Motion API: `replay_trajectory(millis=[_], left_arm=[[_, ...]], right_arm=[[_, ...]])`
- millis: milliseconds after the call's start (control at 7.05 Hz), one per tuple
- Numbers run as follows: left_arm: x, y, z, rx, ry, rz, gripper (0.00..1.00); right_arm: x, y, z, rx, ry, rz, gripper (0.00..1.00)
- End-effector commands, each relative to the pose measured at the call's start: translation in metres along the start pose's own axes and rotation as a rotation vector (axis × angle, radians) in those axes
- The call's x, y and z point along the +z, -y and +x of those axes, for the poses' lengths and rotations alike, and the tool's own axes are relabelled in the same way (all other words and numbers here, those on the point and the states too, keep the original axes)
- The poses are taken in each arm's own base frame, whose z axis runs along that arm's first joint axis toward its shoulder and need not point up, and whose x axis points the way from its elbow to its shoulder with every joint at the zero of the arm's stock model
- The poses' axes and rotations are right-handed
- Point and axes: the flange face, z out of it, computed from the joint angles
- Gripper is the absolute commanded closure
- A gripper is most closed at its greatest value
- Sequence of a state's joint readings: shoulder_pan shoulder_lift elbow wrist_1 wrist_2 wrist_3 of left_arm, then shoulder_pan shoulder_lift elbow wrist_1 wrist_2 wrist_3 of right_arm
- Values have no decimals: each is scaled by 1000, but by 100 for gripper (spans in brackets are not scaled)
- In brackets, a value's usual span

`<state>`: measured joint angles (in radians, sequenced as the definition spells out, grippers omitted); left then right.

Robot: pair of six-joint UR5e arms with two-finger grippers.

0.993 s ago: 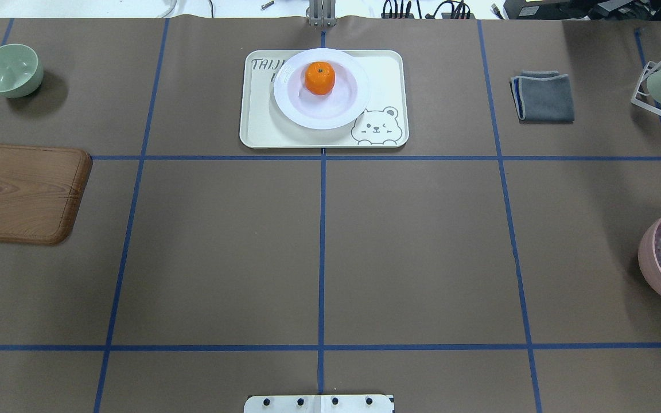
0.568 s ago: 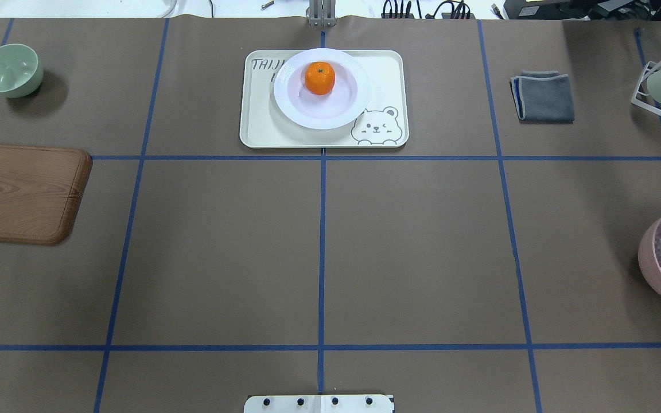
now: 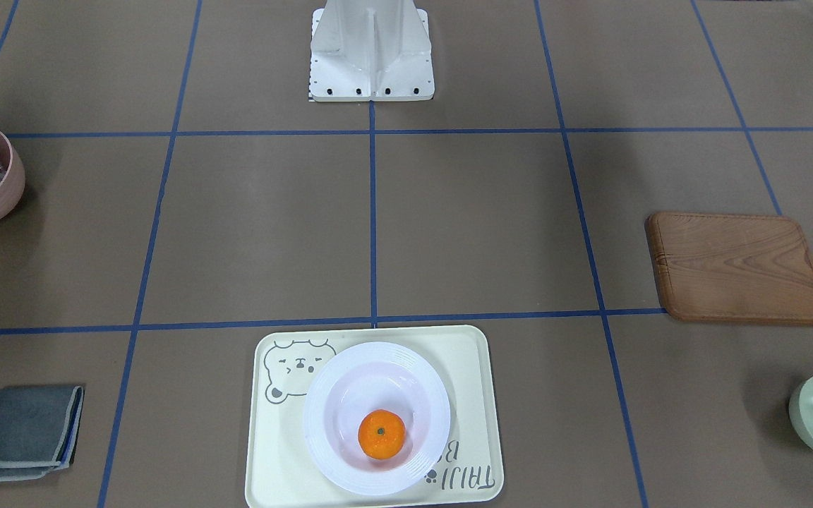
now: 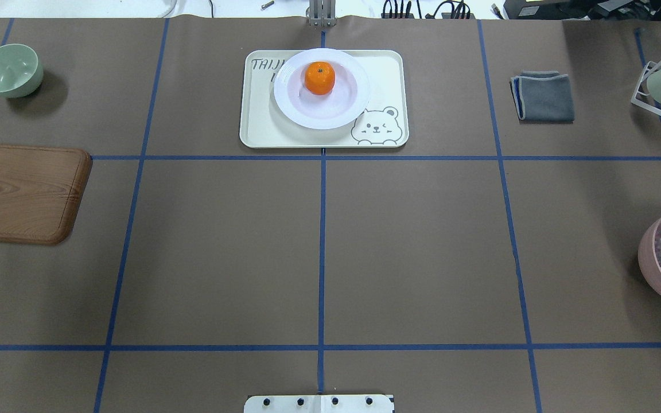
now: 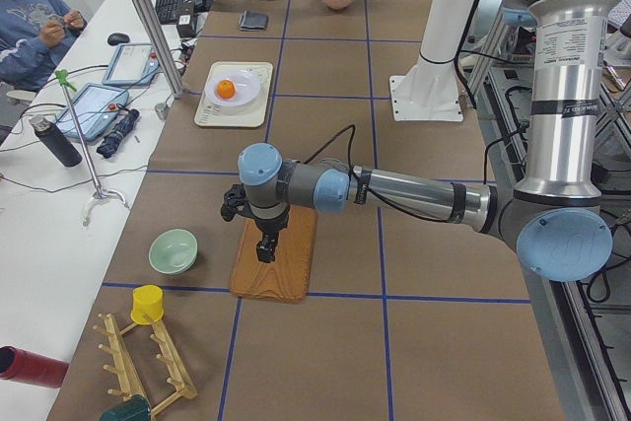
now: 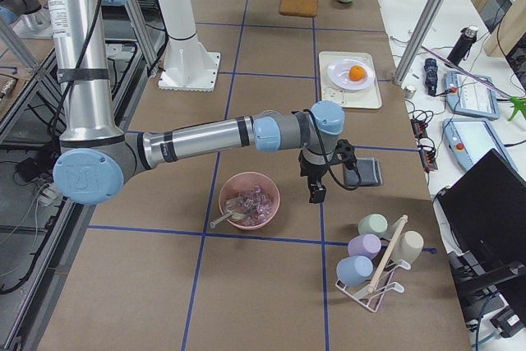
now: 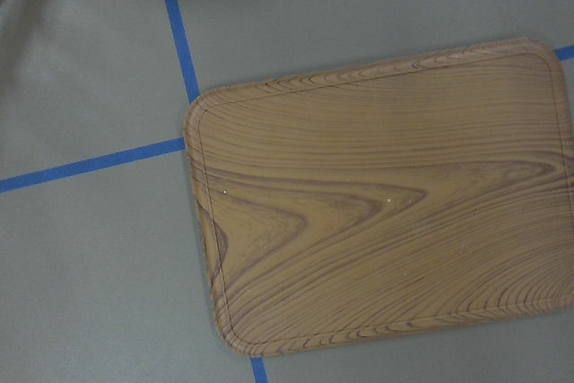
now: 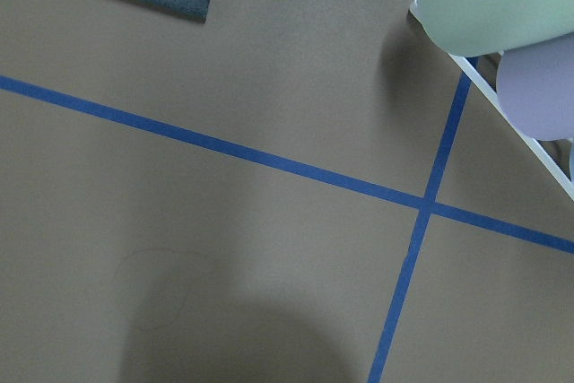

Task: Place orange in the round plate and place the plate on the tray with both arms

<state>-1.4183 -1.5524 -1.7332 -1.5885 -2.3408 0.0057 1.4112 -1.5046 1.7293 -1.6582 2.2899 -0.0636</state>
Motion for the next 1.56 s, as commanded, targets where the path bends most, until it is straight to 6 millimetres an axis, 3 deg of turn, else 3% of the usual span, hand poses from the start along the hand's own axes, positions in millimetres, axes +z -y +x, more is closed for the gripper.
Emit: replay_trajectory(millis=[0,426,709,1419], left_arm=[[-4,5,4,-8,2,10,2],[-9,5,8,-48,1,19,2],[-7,6,7,-49,4,16,2],[-4,8,6,-45,11,11,2]], right_arm=[[-9,-9,-5,-6,-3,15,0],[-7,-11,-9,-5,8,11,0],[9,-32,0,23,22,-24,0],[10,-40,2,28,21,-27,0]])
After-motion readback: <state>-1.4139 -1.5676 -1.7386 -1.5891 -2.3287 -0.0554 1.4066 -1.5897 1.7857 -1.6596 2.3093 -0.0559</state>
